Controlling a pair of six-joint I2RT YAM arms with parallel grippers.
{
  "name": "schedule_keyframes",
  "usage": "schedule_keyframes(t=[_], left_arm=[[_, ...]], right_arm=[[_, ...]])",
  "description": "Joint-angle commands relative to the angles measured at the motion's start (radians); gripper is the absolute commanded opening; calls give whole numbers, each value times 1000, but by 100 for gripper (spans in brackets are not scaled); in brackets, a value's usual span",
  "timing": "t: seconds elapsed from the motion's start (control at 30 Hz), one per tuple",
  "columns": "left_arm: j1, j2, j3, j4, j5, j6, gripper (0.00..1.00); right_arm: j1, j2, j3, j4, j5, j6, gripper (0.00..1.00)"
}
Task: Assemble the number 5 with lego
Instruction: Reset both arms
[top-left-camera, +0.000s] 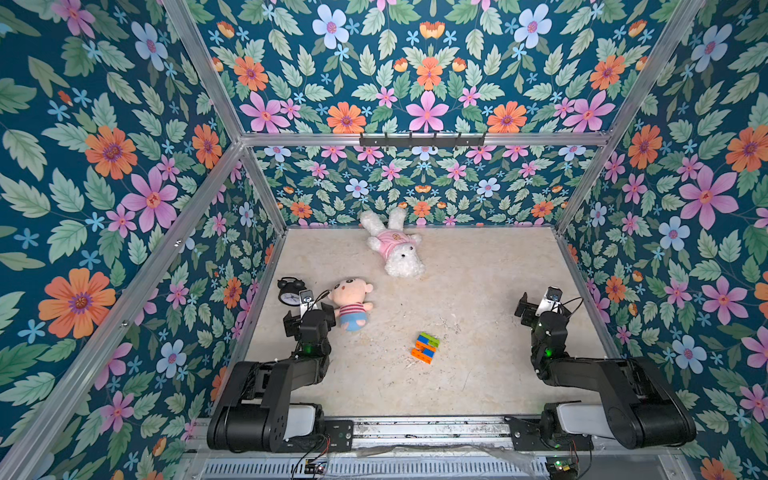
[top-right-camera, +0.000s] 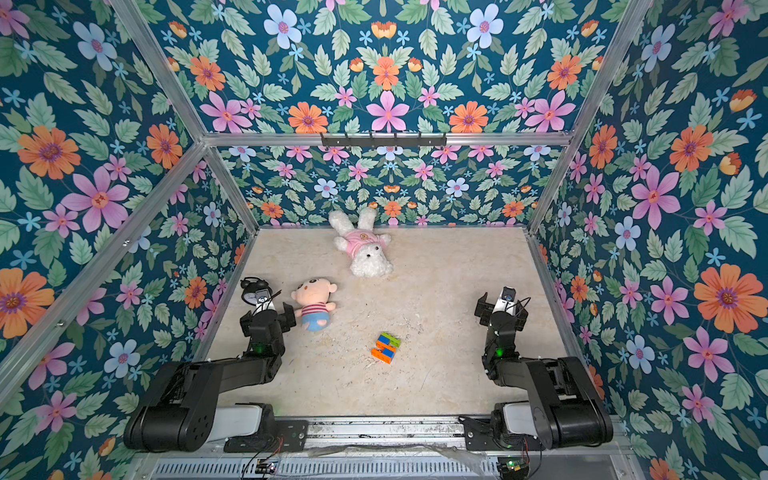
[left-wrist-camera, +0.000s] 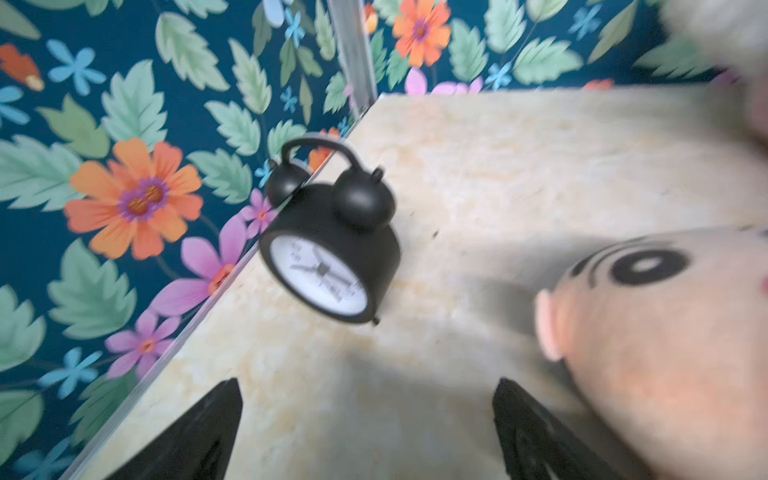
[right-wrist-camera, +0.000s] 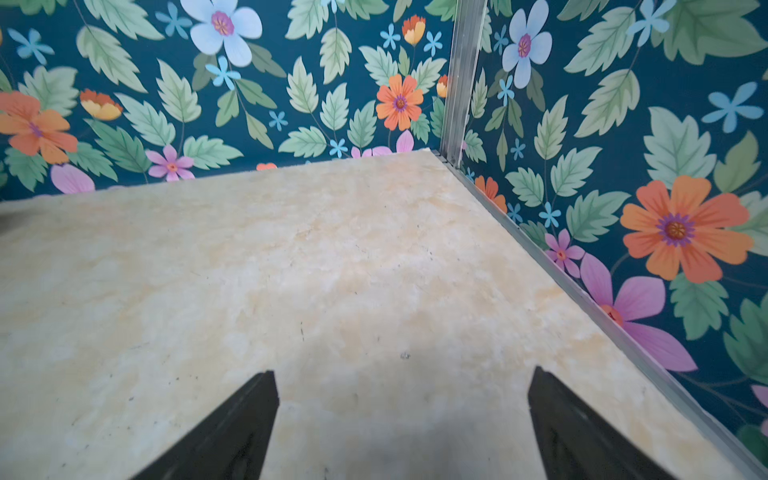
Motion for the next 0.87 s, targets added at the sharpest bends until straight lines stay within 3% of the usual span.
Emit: schedule_keyframes(t=[0.0,0.07,0.1,0.13,0.2,0.27,0.33,0.83], left_arm=[[32,107,0,312,232,-7,99],[32,234,8,424,285,25,99],[34,240,14,452,297,26,99],[39,201,42,317,291,9,99],[43,222,93,259,197,-23,99],[44,208,101,210,198,-29,99],[43,217,98,236,196,-28,99],[41,212,94,231,189,-26,99]], right_arm=[[-47,30,-61,259,-181,25,99],[-52,107,-92,430,-223,1,99],[-52,80,-81,357,-232,2,99],[-53,50,-46,233,-232,6,99],[-72,94,-19,266,-197,42,99],[-92,64,19,136,-164,88,99],[-101,85,3,205,-143,96,99],[-71,81,-6,210,-118,73,99]])
